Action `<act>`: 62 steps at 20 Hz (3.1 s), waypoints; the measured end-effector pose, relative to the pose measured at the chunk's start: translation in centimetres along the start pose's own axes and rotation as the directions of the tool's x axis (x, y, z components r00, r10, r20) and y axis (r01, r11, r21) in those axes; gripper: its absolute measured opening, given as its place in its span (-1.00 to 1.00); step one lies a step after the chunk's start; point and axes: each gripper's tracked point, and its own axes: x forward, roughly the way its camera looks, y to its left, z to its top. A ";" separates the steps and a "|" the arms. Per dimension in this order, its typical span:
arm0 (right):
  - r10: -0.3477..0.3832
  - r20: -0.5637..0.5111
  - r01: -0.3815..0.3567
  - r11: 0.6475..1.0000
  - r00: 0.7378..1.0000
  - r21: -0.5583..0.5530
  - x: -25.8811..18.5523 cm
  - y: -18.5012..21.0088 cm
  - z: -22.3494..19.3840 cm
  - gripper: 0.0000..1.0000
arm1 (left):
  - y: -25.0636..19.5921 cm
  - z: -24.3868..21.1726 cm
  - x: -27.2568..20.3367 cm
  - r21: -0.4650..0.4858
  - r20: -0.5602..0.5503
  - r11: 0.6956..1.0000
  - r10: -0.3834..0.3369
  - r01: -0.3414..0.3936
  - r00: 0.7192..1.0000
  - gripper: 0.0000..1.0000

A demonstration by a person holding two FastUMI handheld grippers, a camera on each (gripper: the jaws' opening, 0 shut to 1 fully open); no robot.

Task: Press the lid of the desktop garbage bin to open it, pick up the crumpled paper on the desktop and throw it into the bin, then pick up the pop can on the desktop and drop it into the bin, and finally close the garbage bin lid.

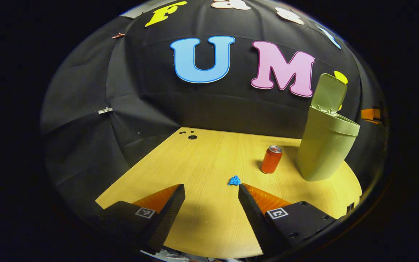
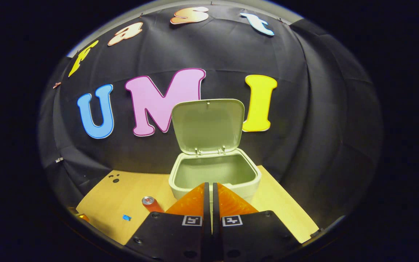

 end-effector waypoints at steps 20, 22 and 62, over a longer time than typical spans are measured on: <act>-0.070 -0.326 0.073 0.997 0.943 -0.005 -13.2 -1.4 -14.9 0.75 | -5.5 -5.7 15.3 0.063 -0.137 0.978 -0.187 0.197 0.973 0.92; -0.059 -0.339 0.064 0.998 0.939 0.005 -13.8 -1.0 -15.2 0.98 | -6.1 -6.4 16.9 0.067 -0.156 0.977 -0.188 0.201 0.970 0.92; 0.179 -0.456 -0.148 0.984 0.872 0.103 -8.8 4.8 -20.9 0.99 | -12.8 4.4 14.4 0.156 -0.111 0.947 -0.266 0.281 0.958 -0.43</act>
